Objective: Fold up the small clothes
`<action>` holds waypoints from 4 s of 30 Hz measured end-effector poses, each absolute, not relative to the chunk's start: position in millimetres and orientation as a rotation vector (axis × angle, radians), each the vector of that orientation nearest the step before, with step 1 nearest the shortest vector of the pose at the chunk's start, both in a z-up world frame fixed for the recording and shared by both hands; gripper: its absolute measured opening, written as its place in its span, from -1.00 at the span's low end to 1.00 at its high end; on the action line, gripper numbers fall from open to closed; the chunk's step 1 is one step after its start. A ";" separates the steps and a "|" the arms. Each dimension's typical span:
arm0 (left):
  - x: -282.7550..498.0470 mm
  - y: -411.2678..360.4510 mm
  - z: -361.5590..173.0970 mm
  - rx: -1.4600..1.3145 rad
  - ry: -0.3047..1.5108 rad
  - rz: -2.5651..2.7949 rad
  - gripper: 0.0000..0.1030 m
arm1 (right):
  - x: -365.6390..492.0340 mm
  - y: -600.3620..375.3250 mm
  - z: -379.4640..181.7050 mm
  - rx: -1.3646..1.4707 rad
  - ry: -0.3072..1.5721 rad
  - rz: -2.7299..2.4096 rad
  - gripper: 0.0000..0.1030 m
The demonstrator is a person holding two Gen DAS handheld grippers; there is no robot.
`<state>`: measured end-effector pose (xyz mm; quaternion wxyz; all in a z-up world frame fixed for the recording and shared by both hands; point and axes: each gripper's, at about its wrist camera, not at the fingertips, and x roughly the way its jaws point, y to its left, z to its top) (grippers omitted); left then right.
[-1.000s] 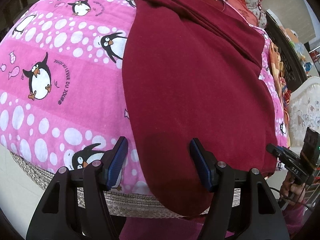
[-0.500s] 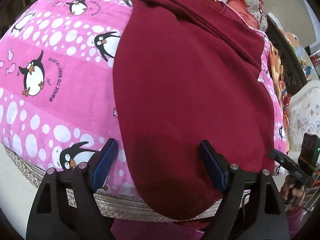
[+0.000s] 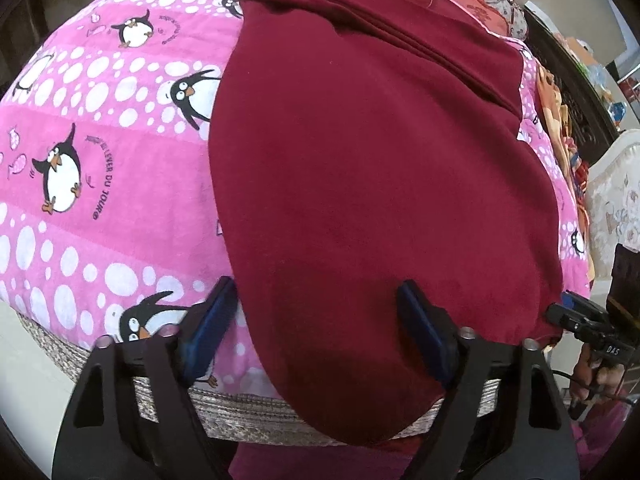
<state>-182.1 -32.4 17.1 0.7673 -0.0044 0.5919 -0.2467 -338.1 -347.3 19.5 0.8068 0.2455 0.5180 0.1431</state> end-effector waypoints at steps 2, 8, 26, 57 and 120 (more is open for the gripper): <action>-181.3 -32.2 18.2 -0.006 1.281 -0.535 -0.32 | -335.6 -347.2 19.1 0.541 1.105 0.321 -0.10; -170.6 -33.2 27.6 -0.054 1.294 -0.612 -0.78 | -320.7 -336.3 35.2 0.526 1.055 0.426 -0.52; -12.4 -88.1 129.3 -0.107 0.991 -0.662 -0.78 | -163.9 -416.0 110.4 0.507 0.760 0.287 -0.64; 71.5 -118.6 100.4 -0.038 1.031 -0.561 0.30 | -87.5 -438.3 107.2 0.281 0.790 0.140 -0.07; 22.7 -58.7 32.4 -0.092 1.147 -0.565 -0.46 | -185.4 -407.2 57.8 0.385 0.881 -0.011 -0.88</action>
